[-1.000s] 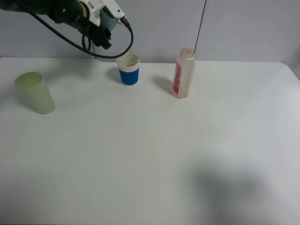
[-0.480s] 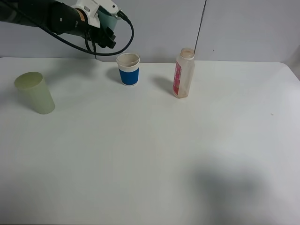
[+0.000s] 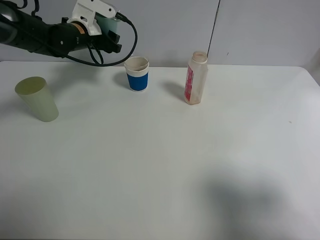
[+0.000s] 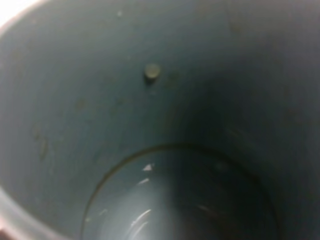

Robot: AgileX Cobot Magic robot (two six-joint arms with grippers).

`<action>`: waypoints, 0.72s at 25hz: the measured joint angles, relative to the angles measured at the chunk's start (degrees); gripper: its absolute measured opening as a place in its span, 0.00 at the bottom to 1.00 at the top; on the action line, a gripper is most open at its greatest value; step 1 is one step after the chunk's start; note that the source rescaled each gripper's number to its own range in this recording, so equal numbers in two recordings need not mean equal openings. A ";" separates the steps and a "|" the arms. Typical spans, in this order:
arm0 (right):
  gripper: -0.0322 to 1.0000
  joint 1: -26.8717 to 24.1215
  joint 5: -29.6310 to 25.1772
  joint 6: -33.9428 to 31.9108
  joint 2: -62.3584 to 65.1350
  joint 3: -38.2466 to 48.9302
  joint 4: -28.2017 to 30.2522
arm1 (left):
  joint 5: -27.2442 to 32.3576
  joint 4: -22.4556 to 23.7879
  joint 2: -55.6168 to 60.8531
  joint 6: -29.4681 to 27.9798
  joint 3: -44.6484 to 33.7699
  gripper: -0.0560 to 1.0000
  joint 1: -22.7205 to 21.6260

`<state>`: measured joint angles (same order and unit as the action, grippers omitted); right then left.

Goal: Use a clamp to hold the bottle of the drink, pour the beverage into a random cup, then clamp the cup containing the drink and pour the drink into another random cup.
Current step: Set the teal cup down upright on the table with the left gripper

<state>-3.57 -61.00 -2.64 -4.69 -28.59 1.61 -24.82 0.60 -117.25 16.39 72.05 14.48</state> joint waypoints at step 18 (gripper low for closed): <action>1.00 0.00 0.00 0.00 0.00 0.00 0.00 | -22.49 -12.42 0.07 0.71 -19.31 0.06 -0.50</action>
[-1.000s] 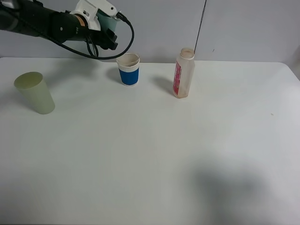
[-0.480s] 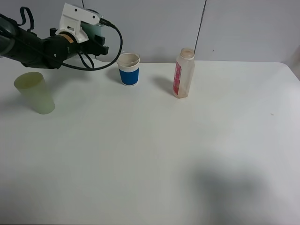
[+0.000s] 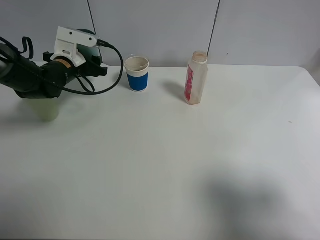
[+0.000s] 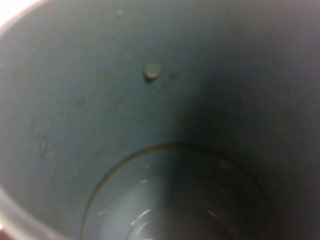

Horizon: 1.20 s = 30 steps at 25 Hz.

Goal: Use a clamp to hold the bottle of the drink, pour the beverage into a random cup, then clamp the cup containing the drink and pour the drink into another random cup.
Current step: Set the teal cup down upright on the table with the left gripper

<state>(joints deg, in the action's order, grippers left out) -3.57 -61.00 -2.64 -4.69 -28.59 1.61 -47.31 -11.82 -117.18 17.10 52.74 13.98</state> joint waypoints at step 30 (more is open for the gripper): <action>1.00 0.00 0.00 0.00 0.00 0.00 0.00 | -13.89 2.64 0.10 -5.73 -16.13 0.06 1.93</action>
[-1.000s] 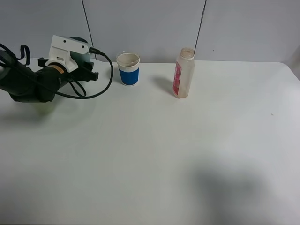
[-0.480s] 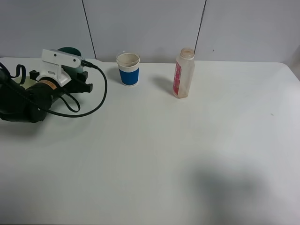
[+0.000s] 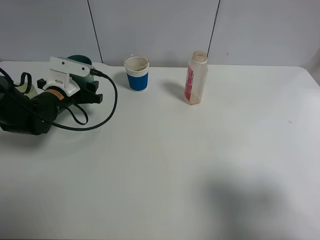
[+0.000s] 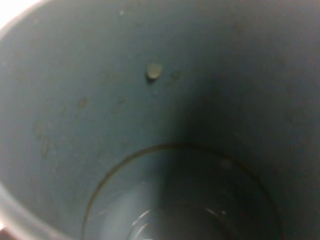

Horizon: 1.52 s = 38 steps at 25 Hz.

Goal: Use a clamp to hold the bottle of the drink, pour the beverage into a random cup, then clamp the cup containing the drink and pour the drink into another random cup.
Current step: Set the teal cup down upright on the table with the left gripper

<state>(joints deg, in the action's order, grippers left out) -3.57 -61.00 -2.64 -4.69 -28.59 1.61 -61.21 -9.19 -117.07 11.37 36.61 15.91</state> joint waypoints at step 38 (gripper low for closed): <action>1.00 0.00 0.00 0.00 0.00 0.00 0.00 | -4.86 1.81 -5.61 -4.92 0.70 0.06 4.92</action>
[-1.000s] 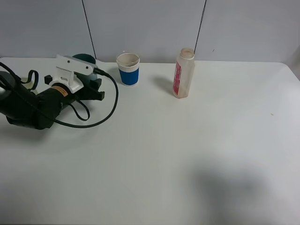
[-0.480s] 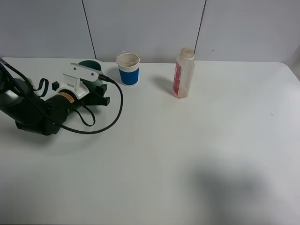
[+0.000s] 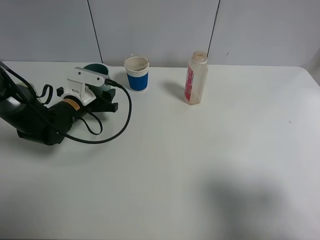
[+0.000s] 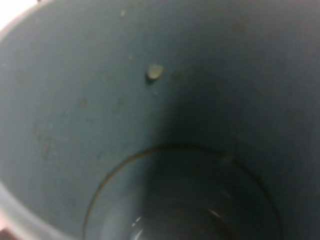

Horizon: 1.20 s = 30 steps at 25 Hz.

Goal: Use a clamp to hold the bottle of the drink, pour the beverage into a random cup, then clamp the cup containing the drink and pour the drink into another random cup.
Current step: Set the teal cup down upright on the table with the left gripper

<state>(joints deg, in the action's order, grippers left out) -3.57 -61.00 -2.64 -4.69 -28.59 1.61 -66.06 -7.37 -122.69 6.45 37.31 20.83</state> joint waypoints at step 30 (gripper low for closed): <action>1.00 0.00 0.00 0.00 0.00 0.00 -0.35 | -0.49 2.29 -5.91 -0.87 4.58 0.06 0.00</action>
<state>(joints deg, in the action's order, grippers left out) -3.57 -61.00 -2.64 -4.69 -28.59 1.26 -66.55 -5.09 -128.59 5.58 41.89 20.83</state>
